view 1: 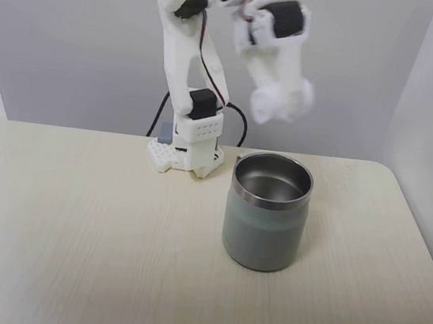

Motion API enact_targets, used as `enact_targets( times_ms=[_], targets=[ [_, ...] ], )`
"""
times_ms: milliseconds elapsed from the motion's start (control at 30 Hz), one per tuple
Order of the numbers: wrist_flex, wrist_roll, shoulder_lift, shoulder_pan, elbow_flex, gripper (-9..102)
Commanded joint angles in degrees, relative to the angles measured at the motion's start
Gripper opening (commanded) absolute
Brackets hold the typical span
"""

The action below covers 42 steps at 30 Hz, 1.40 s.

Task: Grasp a dressing and put it in the cup.

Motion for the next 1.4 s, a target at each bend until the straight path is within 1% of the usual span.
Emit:
enact_targets(
  times_ms=[0,133,333,500,667,733,800,833,900,1000,1367],
  targets=[
    [-0.97,-2.46,0.35,-4.57,-1.41,0],
    [-1.85,-5.71,4.92,-3.43,-4.48,0],
    [-5.36,-11.51,4.92,-0.97,-13.18,0],
    [-6.42,-13.1,3.52,0.18,-17.49,0],
    [-6.33,-13.62,2.02,0.7,-18.19,1],
    [-6.24,-13.54,1.49,0.7,-18.63,6],
    [-6.24,-13.8,0.44,0.53,-19.69,19],
    [-6.24,-13.97,-0.26,0.26,-20.21,23],
    [-6.24,-14.41,-1.14,0.0,-20.74,27],
    [-6.15,-14.77,-1.23,0.18,-20.74,29],
    [-5.8,-13.8,-1.49,-2.02,-21.36,28]
  ],
)
